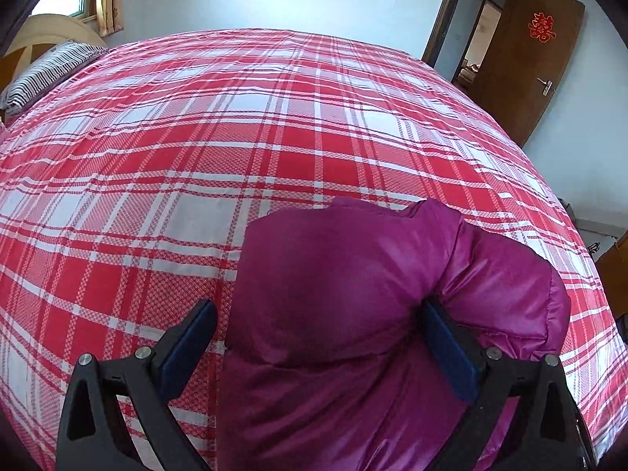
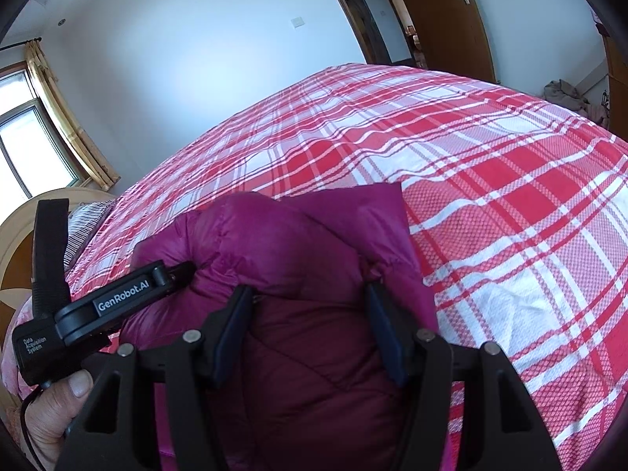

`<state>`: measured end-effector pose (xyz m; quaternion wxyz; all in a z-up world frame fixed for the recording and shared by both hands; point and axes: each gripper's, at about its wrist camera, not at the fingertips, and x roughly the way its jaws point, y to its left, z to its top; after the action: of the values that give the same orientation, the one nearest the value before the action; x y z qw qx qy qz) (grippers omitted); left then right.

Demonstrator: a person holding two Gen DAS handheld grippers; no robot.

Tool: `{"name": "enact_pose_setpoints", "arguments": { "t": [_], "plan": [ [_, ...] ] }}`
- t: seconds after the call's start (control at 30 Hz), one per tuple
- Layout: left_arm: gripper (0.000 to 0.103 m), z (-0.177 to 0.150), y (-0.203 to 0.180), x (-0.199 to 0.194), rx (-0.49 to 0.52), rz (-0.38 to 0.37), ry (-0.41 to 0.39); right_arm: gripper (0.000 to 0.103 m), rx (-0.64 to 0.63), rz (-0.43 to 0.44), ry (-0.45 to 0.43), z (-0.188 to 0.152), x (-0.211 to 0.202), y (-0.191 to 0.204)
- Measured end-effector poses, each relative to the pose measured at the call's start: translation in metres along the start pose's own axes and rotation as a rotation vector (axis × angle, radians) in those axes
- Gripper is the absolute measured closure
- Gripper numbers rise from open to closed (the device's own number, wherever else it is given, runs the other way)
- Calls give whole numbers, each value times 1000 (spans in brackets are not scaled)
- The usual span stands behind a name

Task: Fold large clothes

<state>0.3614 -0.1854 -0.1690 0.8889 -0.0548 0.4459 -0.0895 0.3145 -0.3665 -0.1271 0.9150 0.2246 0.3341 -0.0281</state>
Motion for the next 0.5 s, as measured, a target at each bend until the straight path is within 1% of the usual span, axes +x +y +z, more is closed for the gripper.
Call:
{"name": "enact_pose_setpoints", "arguments": {
  "t": [0.5],
  "plan": [
    [1,-1,3,3,-20,-31,12,41,0,-1,-4,-1,-1,-1]
  ]
}}
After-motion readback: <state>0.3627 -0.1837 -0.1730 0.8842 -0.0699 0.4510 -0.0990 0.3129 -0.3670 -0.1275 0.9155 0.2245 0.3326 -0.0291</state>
